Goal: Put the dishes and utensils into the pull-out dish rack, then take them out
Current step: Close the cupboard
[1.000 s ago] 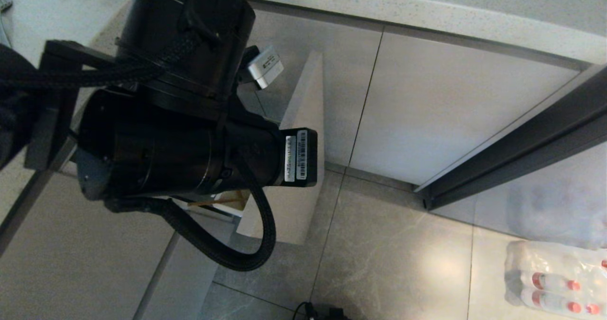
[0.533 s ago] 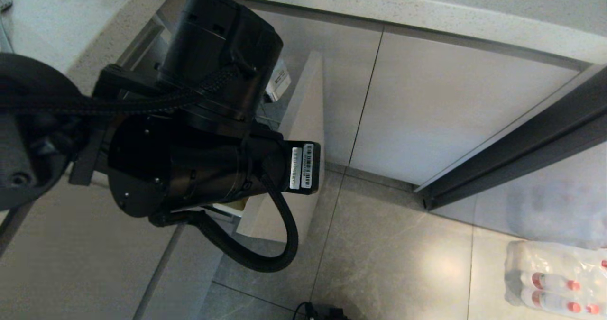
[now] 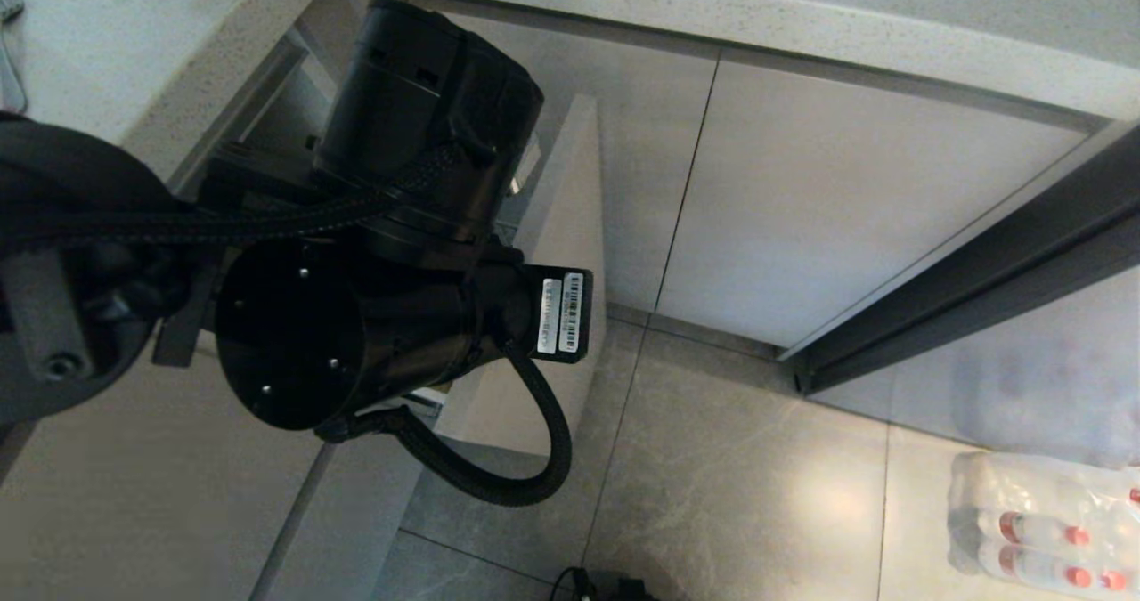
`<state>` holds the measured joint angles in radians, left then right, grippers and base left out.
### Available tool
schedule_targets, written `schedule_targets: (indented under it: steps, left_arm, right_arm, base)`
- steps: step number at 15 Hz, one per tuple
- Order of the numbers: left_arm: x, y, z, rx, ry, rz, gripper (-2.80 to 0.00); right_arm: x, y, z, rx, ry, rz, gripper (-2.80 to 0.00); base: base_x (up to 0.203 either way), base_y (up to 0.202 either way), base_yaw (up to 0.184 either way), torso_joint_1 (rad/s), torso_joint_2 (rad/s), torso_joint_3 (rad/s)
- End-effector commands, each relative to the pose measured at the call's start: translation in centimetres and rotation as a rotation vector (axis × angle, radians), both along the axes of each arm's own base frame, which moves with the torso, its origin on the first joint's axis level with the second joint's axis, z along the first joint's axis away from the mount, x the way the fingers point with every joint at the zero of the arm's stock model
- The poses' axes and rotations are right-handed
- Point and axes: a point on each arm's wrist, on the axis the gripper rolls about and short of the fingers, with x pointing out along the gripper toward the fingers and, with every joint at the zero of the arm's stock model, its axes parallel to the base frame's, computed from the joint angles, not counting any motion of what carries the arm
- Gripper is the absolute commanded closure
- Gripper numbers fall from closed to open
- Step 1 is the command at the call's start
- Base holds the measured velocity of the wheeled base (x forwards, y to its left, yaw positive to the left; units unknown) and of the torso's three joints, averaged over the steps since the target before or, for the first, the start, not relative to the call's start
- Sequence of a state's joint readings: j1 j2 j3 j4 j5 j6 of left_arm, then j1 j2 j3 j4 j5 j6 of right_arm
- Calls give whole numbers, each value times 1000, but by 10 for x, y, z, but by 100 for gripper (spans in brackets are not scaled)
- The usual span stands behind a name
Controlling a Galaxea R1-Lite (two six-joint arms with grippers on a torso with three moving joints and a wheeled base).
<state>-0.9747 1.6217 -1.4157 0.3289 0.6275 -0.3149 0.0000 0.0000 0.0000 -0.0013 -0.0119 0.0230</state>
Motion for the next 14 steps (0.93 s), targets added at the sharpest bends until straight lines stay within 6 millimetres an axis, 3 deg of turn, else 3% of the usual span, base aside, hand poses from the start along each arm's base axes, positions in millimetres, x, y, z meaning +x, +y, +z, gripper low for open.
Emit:
schedule_targets:
  steps: [1, 14]
  left_arm:
    - [0, 1, 0, 9, -10, 18, 0]
    - [1, 8, -5, 137, -79, 147, 0]
  right_arm:
    - [0, 0, 0, 0, 0, 0, 0]
    - [0, 0, 0, 0, 1, 0, 0]
  base:
    - [0, 0, 0, 0, 0, 0]
    - [0, 0, 0, 0, 0, 0]
